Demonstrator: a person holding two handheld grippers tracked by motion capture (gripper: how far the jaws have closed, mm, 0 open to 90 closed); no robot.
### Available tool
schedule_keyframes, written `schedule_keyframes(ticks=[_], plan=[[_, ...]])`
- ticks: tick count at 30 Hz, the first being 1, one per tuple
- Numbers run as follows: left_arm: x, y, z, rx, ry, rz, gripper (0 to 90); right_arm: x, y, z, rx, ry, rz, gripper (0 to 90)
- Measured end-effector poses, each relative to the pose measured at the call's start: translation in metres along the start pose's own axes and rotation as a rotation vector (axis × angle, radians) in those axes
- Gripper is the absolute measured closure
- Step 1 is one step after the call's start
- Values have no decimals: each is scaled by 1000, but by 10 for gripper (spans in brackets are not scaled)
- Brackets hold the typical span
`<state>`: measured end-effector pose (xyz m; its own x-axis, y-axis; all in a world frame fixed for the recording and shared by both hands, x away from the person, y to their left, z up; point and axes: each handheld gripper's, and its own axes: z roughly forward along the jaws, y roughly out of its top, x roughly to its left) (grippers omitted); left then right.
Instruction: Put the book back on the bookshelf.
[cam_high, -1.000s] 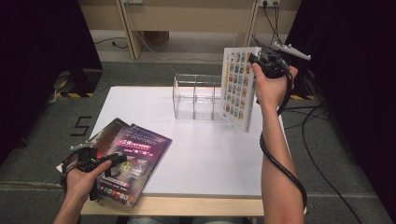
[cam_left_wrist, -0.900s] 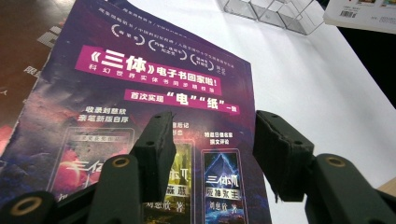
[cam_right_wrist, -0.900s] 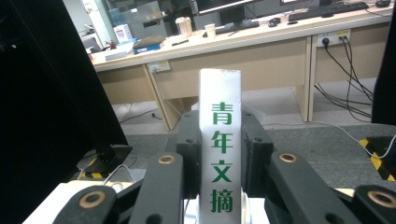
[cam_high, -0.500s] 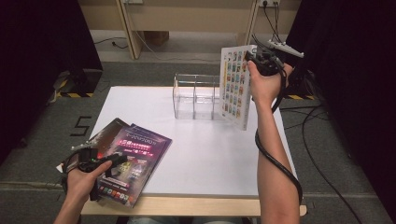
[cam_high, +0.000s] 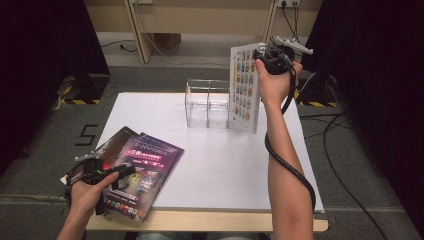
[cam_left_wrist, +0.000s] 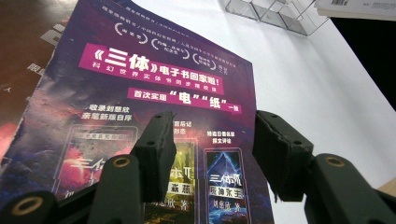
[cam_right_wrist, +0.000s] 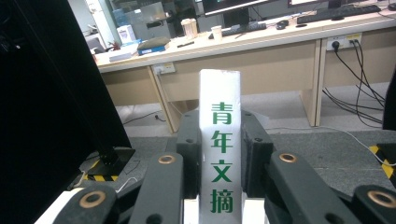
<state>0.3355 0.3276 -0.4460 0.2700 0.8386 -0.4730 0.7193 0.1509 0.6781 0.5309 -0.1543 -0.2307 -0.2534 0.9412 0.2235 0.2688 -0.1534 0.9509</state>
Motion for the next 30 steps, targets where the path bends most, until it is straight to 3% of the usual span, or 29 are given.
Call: schedule_keyframes(ticks=[18, 30], plan=[[0, 0, 0, 0, 0, -1, 482, -12, 7, 31, -18, -66, 8, 740], [1, 0, 0, 1, -4, -2, 487, -7, -14, 56, -11, -87, -5, 739]])
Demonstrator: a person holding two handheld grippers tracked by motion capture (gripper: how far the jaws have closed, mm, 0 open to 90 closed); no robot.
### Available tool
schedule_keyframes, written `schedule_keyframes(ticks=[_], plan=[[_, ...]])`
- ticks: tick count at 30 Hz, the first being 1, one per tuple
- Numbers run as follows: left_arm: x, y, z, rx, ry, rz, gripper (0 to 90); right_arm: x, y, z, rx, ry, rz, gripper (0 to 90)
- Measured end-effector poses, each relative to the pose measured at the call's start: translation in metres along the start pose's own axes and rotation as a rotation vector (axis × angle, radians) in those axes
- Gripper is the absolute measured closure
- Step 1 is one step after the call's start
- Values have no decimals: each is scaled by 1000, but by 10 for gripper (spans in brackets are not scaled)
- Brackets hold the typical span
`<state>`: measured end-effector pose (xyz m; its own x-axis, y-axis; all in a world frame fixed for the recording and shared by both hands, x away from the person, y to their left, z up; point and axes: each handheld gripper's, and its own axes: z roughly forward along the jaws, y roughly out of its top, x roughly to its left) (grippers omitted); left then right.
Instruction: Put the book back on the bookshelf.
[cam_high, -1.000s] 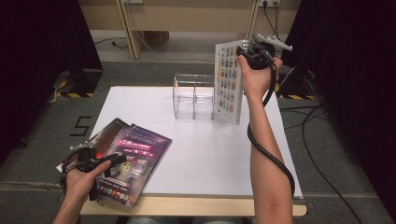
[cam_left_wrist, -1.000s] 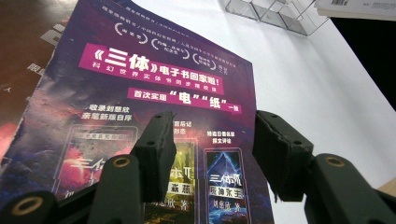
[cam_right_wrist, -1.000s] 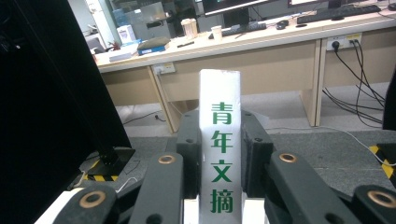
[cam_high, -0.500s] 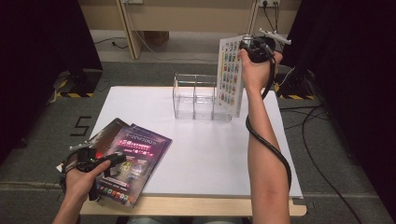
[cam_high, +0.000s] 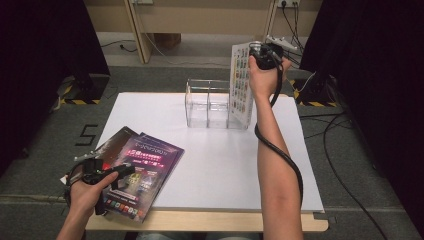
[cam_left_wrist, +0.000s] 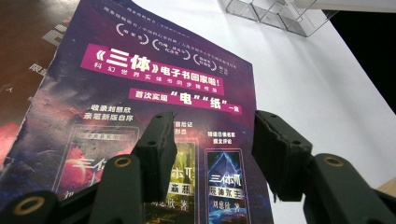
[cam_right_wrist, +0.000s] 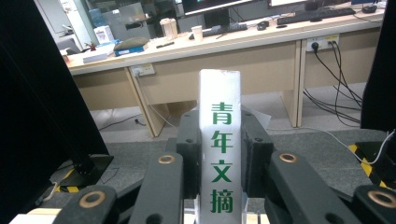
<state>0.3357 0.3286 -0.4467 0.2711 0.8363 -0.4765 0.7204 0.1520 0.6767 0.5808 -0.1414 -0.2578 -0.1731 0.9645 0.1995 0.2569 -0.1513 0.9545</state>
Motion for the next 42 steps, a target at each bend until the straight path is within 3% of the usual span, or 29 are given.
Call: schedule_keyframes(ticks=[11, 24, 42], plan=[[0, 0, -1, -7, -1, 1, 486, 6, -25, -6, -10, -15, -34, 738], [-3, -1, 1, -2, -4, 7, 486, 6, -50, -41, -79, -15, -43, 734], [-9, -1, -1, -8, -10, 24, 486, -7, -84, -85, -65, -8, -62, 726]])
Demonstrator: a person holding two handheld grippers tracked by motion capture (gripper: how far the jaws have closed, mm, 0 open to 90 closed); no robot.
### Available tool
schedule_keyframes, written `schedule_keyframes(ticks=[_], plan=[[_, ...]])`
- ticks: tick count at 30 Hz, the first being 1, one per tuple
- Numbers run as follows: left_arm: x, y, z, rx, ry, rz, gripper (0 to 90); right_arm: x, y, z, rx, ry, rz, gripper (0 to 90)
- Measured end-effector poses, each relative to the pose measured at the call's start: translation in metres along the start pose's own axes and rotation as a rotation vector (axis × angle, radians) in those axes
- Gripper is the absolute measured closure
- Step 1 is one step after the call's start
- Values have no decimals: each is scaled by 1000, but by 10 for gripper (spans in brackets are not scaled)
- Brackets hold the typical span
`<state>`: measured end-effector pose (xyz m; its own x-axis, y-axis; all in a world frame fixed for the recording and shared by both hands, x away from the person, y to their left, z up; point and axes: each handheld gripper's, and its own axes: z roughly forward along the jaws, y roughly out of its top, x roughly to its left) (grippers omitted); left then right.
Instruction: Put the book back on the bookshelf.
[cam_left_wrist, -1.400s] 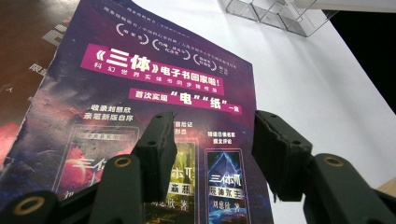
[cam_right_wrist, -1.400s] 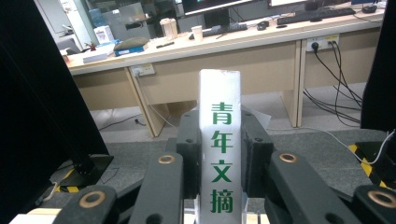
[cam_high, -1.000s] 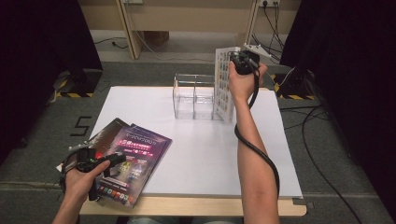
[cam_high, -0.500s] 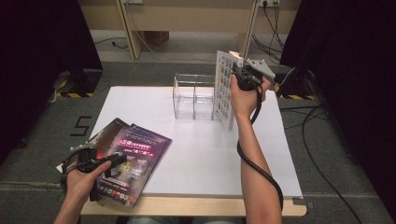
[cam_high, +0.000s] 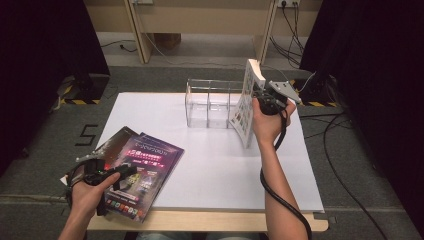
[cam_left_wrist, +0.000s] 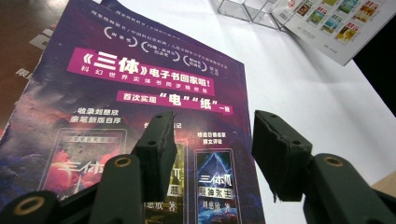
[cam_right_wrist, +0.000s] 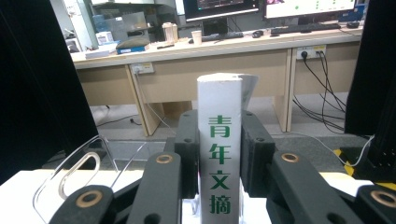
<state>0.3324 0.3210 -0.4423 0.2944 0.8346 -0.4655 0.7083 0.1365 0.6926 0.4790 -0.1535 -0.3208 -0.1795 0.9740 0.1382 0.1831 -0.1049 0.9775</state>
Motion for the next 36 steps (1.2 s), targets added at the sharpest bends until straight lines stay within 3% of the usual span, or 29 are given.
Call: schedule_keyframes(ticks=[19, 28, 36], plan=[[-3, 1, -3, -9, -4, 9, 486, 0, -27, -45, -12, 11, -38, 712], [-5, 0, -2, -7, -6, 10, 486, -3, -31, -52, -14, 24, -39, 687], [-5, 0, -3, -10, -6, 11, 486, -1, -32, -55, -15, 35, -47, 604]])
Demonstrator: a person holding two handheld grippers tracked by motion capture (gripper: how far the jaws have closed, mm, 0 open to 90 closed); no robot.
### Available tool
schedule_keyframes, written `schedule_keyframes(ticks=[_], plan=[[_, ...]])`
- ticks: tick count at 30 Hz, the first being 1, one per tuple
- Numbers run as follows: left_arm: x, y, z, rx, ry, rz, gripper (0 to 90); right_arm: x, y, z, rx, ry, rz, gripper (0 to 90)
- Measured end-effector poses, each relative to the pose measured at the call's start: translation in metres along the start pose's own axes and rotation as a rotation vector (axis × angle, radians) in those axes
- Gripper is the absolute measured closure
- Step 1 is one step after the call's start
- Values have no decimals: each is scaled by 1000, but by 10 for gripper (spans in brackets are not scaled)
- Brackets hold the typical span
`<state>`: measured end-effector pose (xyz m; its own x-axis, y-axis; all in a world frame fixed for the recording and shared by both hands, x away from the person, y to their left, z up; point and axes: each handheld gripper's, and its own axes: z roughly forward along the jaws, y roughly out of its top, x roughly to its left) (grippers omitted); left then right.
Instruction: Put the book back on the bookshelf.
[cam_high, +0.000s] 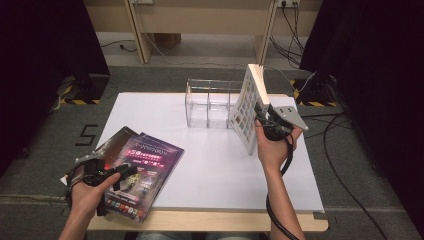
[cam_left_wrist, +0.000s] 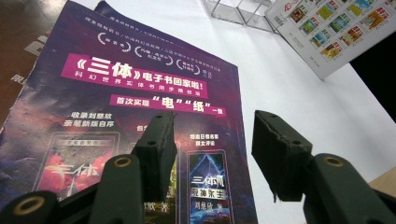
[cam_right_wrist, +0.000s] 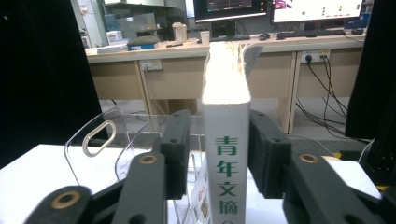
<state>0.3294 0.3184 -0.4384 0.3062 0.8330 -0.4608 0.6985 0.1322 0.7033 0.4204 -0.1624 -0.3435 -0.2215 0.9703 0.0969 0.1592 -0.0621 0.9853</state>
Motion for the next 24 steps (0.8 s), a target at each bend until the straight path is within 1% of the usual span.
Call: schedule_keyframes(ticks=[1, 3, 5, 7, 9, 10, 12, 14, 16, 17, 19, 23, 24], plan=[[0, 0, 0, 0, 0, 0, 486, 0, -1, 0, 5, 1, -3, 587], [0, 0, 0, 1, 0, 2, 486, -1, -3, 1, 12, 3, 7, 565], [0, 0, 0, 0, 0, 2, 486, -2, -6, 2, 22, 2, 3, 538], [0, 0, 0, 0, 0, 1, 486, -4, -10, 3, 29, 12, 24, 515], [0, 0, 0, -1, 2, 1, 486, -6, -13, 5, 46, 13, 30, 498], [0, 0, 0, -1, 1, 1, 486, -7, -14, 6, 54, 20, 44, 487], [0, 0, 0, -1, 2, 1, 486, -9, -15, 8, 67, 15, 43, 466], [0, 0, 0, -1, 1, 1, 486, -11, -18, 9, 79, 18, 63, 461], [0, 0, 0, -1, 1, 1, 486, -12, -23, 10, 87, 8, 66, 460], [1, 0, 0, -1, 1, 1, 486, -13, -25, 10, 89, 3, 70, 443], [1, 0, 0, -1, 3, 1, 486, -13, -29, 10, 87, -14, 58, 431], [1, 0, 0, -1, 2, 0, 487, -11, -33, 10, 93, -8, 53, 434], [1, 0, 0, -1, 2, 0, 487, -10, -33, 10, 89, -13, 48, 437]])
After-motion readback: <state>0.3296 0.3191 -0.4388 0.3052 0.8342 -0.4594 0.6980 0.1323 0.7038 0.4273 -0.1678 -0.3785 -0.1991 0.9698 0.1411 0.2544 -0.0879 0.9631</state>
